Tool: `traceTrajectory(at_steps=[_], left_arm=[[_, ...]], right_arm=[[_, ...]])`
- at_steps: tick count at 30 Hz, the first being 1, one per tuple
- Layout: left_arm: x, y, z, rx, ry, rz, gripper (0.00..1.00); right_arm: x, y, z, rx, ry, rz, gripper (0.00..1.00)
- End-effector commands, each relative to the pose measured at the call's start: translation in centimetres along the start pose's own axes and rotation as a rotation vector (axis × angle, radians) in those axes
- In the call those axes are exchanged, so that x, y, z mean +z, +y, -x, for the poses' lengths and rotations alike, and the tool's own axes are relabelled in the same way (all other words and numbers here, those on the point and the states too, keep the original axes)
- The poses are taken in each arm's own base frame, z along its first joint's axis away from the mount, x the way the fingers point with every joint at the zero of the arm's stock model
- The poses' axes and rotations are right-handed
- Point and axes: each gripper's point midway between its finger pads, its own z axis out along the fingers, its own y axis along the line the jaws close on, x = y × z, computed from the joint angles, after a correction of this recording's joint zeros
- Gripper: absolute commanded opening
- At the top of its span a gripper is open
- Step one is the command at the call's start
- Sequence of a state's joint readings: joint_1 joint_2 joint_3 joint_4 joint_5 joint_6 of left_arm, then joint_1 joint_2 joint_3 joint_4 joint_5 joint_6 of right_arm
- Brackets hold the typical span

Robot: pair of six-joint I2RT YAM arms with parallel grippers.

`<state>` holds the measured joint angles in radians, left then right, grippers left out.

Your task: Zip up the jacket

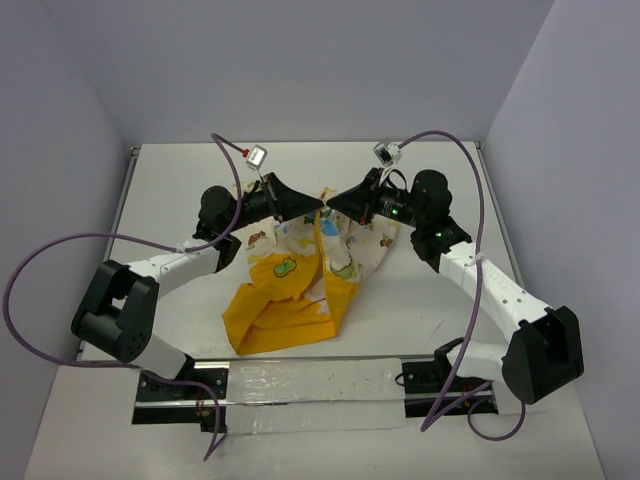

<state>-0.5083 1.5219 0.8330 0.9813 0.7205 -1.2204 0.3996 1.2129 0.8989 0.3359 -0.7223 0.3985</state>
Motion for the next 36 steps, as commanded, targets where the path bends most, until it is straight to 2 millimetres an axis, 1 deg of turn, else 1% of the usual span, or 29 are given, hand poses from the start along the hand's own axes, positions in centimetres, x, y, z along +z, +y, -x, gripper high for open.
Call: traceTrajectory(at_steps=[1,3,5,7,9,16,20,23,27,30,36], left_arm=[[0.5,-2.1,1.8,0.056,-0.045,-0.060,0.21],[0.4,-2.0,1.9,0.053,-0.052,-0.055,0.17],[0.4,-1.7,1.9,0.044,-0.057,-0.046,0.03],[0.3,-1.5,1.9,0.038,-0.065,-0.040,0.00],[0.1,-1.1,1.8,0.024,-0.068,-0.031,0.00],[-0.9,0.3,0.7,-0.007,-0.056,-0.005,0.00],[-1.4,1.1,-0.1,-0.002,-0.032,0.022,0.00],[-1.6,1.6,-0.8,0.012,0.002,0.035,0.00],[-2.0,1.8,-1.7,0.043,0.047,0.035,0.00],[-2.2,2.1,-2.0,0.070,0.063,0.049,0.00],[-2.6,2.8,-3.0,0.076,0.105,0.078,0.00]], right_arm=[[-0.1,1.8,3.4,-0.094,-0.079,0.040,0.00],[-0.1,1.7,3.4,-0.093,-0.079,0.038,0.00],[-0.1,1.6,3.3,-0.092,-0.079,0.034,0.00],[-0.1,1.6,3.3,-0.092,-0.083,0.032,0.00],[-0.1,1.5,3.4,-0.095,-0.086,0.026,0.00],[0.1,0.2,4.1,-0.106,-0.103,-0.045,0.00],[-0.2,-0.6,5.2,-0.100,-0.129,-0.087,0.00],[-0.3,-1.2,5.4,-0.088,-0.130,-0.106,0.00],[-0.4,-1.9,5.4,-0.079,-0.125,-0.141,0.00],[-0.5,-2.2,5.4,-0.078,-0.125,-0.154,0.00],[-0.6,-2.9,6.4,-0.066,-0.167,-0.201,0.00]])
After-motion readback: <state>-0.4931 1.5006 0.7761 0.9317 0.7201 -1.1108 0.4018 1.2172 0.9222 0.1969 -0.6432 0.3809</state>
